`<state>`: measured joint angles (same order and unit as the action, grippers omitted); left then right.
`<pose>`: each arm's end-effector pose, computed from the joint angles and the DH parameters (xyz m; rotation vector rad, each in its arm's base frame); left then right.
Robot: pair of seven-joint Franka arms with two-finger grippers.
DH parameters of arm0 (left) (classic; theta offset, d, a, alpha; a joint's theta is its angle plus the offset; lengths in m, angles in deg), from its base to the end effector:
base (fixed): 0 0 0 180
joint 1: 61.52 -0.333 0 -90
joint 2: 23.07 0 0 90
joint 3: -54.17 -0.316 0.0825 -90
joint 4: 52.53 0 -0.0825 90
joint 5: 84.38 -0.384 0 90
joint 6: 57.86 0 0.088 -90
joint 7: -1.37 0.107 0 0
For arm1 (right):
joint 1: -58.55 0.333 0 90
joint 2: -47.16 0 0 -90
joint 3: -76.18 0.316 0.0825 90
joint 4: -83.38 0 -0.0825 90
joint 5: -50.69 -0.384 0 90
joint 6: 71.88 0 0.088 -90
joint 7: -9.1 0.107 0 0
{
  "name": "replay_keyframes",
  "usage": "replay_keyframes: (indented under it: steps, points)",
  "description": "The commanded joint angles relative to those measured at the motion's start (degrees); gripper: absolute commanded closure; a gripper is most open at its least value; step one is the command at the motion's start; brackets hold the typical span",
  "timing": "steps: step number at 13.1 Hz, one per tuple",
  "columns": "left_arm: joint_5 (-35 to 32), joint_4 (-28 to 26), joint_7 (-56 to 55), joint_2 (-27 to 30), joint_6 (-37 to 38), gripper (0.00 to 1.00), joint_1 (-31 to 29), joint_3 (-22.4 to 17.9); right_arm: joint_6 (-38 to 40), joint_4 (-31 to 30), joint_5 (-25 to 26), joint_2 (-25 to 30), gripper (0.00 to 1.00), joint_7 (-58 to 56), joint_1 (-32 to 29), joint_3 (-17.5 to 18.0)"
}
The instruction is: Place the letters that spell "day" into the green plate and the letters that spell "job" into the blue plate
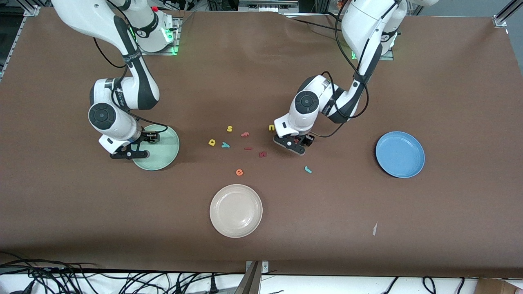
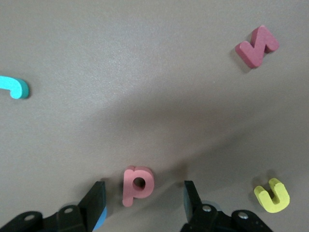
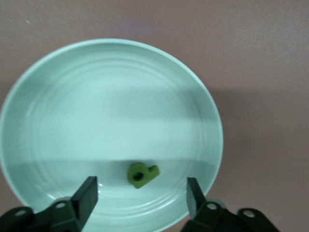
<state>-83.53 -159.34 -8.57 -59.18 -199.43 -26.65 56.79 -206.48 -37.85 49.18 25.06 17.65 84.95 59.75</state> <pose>0.5053 -0.3859 0.1744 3.0350 -0.7117 -0.0556 0.5547 0.0977 0.2255 3.0251 0.0267 -0.1813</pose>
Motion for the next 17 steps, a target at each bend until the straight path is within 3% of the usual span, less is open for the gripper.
replay_keyframes:
  steps: [1,4,6,7,10,12,15,17]
  points:
    - [-1.3,1.1,-0.4,-1.1,-0.1,0.52,0.7,-0.8,1.7,0.7,-0.4,1.9,0.0,12.9,0.1,5.9]
    - [-1.3,1.1,-0.3,-1.1,-0.2,0.54,0.6,-0.8,1.1,4.4,-0.3,-0.6,0.0,35.2,0.8,12.7]
    - [-1.4,1.1,-0.3,-1.1,-0.1,0.54,0.6,-0.8,0.1,6.9,-0.3,-3.1,0.0,46.0,2.1,14.1]
    - [-1.4,1.1,-0.1,-1.1,-0.1,0.61,0.6,-0.9,-1.4,7.0,-0.3,-4.3,0.01,47.9,2.8,14.1]
    - [-1.6,1.1,0.4,-0.9,0.0,1.0,0.5,-1.2,-5.1,10.0,-0.3,-9.7,0.1,52.6,4.7,14.2]
    - [-1.7,1.1,0.3,-0.4,0.2,1.0,0.1,-1.3,-6.8,11.2,-0.3,-11.6,0.13,56.3,6.6,14.2]
    - [-1.7,1.1,0.8,4.3,4.7,1.0,-1.5,-2.8,-7.0,11.5,-0.2,-11.9,0.24,56.3,7.6,14.1]
    - [-1.8,0.3,3.2,6.6,9.5,1.0,-3.1,-2.8,-6.9,11.5,0.0,-12.0,0.5,56.0,7.6,14.1]
